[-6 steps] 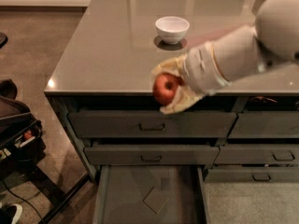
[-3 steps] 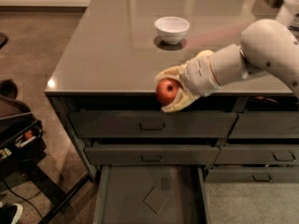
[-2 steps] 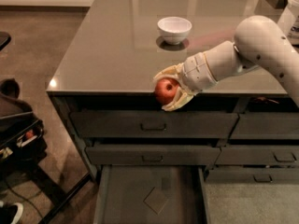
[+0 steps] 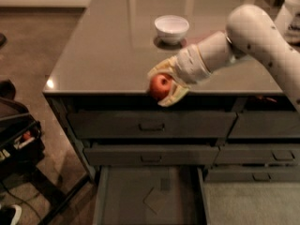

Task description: Pick apple from bottom drawer and place on counter

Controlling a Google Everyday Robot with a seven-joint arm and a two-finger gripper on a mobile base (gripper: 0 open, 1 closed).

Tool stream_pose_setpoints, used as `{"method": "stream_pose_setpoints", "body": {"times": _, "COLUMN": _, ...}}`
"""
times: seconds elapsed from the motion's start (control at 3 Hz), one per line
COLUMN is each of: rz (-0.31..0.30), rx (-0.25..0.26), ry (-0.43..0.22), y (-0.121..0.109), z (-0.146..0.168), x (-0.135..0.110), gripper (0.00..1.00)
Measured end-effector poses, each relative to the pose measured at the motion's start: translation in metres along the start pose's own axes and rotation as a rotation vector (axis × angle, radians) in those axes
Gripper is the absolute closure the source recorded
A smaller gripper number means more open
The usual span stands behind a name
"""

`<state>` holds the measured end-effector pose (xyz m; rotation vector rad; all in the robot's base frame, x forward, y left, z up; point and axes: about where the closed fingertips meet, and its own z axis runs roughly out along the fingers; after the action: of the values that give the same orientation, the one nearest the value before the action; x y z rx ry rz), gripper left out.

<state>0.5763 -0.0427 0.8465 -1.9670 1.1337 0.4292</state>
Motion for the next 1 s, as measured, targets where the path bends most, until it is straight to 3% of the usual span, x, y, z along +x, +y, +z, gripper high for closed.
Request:
{"method": "stream_pose_setpoints", "body": {"times": 0.33, "rz": 0.0, "rx": 0.0, "ry": 0.0, "y": 0.002, "z": -0.001, "x": -0.001, "gripper": 1.0}}
{"method": "stream_pose_setpoints", "body": {"times": 1.0, "rz": -0.036, "rx": -0.007, "ry": -0.022, "y": -0.031, "z": 0.0, "x": -0.003, "gripper": 1.0}}
